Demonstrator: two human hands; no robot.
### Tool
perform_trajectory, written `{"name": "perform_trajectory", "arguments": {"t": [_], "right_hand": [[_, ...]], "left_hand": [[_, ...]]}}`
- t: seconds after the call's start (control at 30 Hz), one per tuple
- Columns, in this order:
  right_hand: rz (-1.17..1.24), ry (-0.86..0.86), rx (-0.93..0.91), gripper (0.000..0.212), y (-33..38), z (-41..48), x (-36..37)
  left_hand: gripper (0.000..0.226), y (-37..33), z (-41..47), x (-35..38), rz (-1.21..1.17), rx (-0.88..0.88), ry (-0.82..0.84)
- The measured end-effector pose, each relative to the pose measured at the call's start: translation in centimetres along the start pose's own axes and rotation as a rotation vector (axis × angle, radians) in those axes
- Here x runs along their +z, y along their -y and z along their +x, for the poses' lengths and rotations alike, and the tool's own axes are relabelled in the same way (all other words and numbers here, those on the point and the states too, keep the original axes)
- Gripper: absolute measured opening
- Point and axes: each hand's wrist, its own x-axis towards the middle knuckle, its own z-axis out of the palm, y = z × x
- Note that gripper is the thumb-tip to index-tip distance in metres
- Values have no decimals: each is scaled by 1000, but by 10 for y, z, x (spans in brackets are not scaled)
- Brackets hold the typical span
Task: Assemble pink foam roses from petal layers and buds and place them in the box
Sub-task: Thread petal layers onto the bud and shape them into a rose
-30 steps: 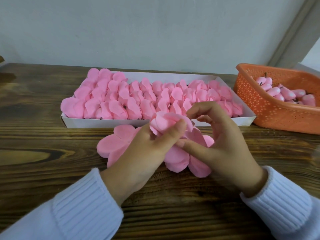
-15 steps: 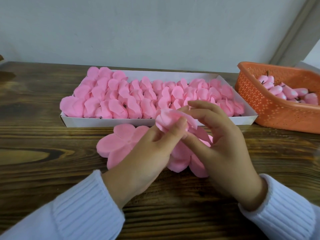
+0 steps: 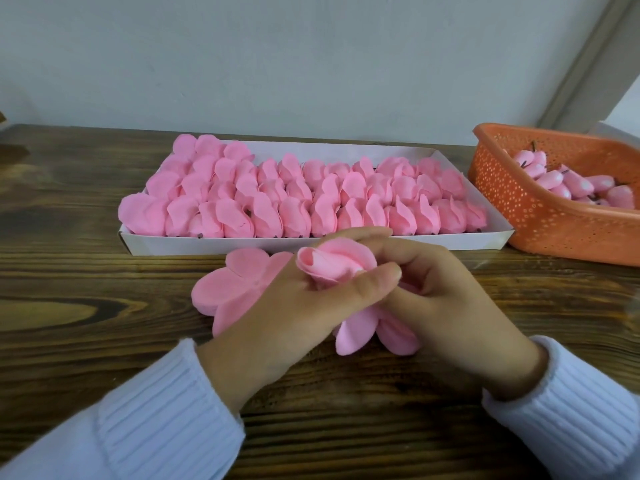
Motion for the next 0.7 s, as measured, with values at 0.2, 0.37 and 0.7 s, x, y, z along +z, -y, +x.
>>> {"name": "perform_trajectory", "arguments": {"t": [0.2, 0.37, 0.7], "right_hand": [[111, -44, 40, 26, -5, -1, 1], [-127, -215, 120, 11, -2, 2, -6], [176, -316, 447, 43, -4, 6, -12]], "left_hand": [[38, 0, 2, 3, 24, 28, -9], [47, 6, 2, -1, 27, 20, -142], [35, -6, -2, 2, 40, 72, -187]]}}
